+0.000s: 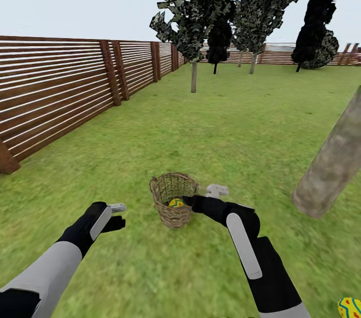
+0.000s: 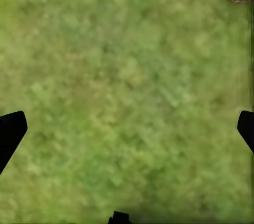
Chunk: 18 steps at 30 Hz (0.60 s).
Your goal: Take the three Easter eggs out of the wicker basket on the lawn in the garden, then place them on the lawn next to a single tree (choose any tree) so that all three eggs are next to the same tree and none are left in the basket.
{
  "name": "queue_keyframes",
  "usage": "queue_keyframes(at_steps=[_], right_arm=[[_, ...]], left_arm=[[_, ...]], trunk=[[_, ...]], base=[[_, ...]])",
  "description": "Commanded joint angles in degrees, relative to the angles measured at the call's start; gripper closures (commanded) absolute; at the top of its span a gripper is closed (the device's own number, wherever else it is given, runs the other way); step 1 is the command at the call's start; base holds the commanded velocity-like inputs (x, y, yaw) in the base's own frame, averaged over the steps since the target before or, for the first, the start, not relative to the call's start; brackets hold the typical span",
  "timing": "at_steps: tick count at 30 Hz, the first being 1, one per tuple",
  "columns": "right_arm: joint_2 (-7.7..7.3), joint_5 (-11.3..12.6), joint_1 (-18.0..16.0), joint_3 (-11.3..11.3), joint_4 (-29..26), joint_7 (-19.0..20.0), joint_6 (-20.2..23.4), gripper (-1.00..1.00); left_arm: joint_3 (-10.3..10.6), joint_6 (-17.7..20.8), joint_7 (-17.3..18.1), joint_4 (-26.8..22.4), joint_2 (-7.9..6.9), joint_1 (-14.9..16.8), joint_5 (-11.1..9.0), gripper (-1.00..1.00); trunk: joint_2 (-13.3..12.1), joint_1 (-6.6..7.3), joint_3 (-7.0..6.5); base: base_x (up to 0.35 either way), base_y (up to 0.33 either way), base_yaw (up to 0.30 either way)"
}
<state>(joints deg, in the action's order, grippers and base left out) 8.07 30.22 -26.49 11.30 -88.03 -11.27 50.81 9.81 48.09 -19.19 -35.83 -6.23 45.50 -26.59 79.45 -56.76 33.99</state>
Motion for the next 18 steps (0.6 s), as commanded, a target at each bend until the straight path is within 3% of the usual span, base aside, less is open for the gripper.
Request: queue_keyframes(at_steps=[1, 14, 18], right_arm=[[0.02, 0.57, -0.06, 0.04, -0.02, -0.59, 0.14, -1.0], [-0.08, 0.57, -0.06, -0.29, 0.05, -0.57, 0.12, -1.0], [-0.07, 0.63, -0.06, -0.26, 0.05, -0.59, 0.09, -1.0]], left_arm=[[0.38, 0.16, -0.5, -0.13, -0.1, 0.0, -0.63, -1.0], [0.38, 0.16, -0.5, -0.1, -0.1, -0.05, -0.62, -1.0], [0.38, 0.16, -0.5, -0.08, -0.1, -0.06, -0.58, -1.0]], trunk=[[0.03, 0.0, 0.05], [0.03, 0.0, 0.05], [0.03, 0.0, 0.05]], base=[[0.0, 0.0, -0.293], [0.0, 0.0, -0.292], [0.0, 0.0, -0.121]])
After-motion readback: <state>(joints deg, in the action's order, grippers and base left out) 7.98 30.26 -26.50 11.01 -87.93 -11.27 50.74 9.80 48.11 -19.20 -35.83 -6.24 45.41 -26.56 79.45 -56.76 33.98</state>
